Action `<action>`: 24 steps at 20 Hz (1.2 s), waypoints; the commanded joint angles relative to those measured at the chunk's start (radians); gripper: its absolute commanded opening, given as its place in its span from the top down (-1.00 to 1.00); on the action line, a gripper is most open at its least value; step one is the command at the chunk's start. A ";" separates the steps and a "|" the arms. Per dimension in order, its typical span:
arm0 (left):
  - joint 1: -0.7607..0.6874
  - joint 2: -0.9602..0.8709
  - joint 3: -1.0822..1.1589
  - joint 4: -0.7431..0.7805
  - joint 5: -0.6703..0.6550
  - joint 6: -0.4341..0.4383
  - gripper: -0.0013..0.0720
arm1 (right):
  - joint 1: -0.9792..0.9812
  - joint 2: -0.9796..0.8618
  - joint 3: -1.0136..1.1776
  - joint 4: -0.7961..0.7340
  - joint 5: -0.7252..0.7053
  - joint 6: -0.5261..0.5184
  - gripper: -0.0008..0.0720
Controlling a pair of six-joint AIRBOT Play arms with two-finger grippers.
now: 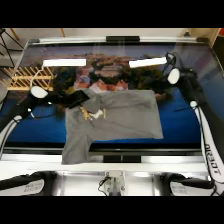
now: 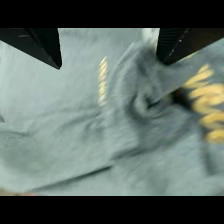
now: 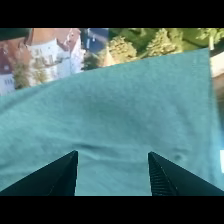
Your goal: Fold the shirts.
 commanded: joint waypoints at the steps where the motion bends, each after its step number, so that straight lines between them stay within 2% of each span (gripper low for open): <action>1: 0.203 -0.011 0.111 0.140 -0.491 -0.020 -0.99 | -0.099 0.055 0.054 0.070 0.280 -0.287 -0.55; 2: 0.275 0.005 0.126 0.194 -0.586 -0.056 -0.99 | -0.153 0.076 0.053 0.069 0.420 -0.355 -0.55; 3: 0.338 0.035 0.114 0.246 -0.650 -0.064 -0.98 | -0.208 0.083 0.047 0.069 0.552 -0.377 -0.55; 4: 0.378 0.074 0.078 0.289 -0.669 -0.063 -0.96 | -0.266 0.091 0.018 0.070 0.667 -0.387 -0.55; 5: 0.404 0.125 0.010 0.320 -0.659 -0.058 -0.83 | -0.314 0.101 -0.027 0.070 0.727 -0.388 -0.55; 8: 0.412 0.251 -0.275 0.334 -0.562 -0.025 -0.79 | -0.406 0.168 -0.241 0.076 0.691 -0.379 -0.54; 11: 0.382 0.292 -0.500 0.249 -0.425 0.020 -0.78 | -0.414 0.203 -0.406 0.091 0.597 -0.383 -0.55; 12: 0.365 0.290 -0.546 0.216 -0.368 0.019 -0.78 | -0.414 0.203 -0.445 0.121 0.578 -0.391 -0.66; 13: 0.345 0.287 -0.577 0.189 -0.314 0.017 -0.77 | -0.414 0.203 -0.477 0.152 0.557 -0.405 -0.93; 15: 0.296 0.284 -0.604 0.133 -0.217 0.008 -0.73 | -0.413 0.203 -0.529 0.182 0.492 -0.433 -0.93; 16: 0.270 0.283 -0.604 0.116 -0.182 0.008 -0.45 | -0.413 0.203 -0.548 0.182 0.453 -0.433 -0.93; 17: 0.244 0.283 -0.604 0.102 -0.146 -0.002 -0.25 | -0.413 0.203 -0.564 0.180 0.421 -0.433 -0.93; 18: 0.217 0.283 -0.604 0.103 -0.118 -0.029 -0.21 | -0.413 0.202 -0.579 0.179 0.385 -0.433 -0.93; 19: 0.195 0.283 -0.604 0.103 -0.099 -0.038 -0.04 | -0.413 0.200 -0.589 0.180 0.355 -0.433 -0.92; 20: 0.179 0.283 -0.604 0.103 -0.085 -0.037 0.41 | -0.412 0.195 -0.598 0.182 0.329 -0.433 -0.91; 21: 0.169 0.283 -0.604 0.103 -0.072 -0.038 0.59 | -0.412 0.187 -0.604 0.182 0.313 -0.434 -0.91; 22: 0.166 0.283 -0.603 0.103 -0.067 -0.038 0.64 | -0.412 0.175 -0.606 0.182 0.303 -0.435 -0.91; 23: 0.166 0.283 -0.603 0.103 -0.068 -0.037 0.86 | -0.412 0.159 -0.608 0.186 0.297 -0.435 -0.91; 24: 0.166 0.283 -0.603 0.103 -0.068 -0.038 0.87 | -0.412 0.138 -0.608 0.204 0.293 -0.439 -0.91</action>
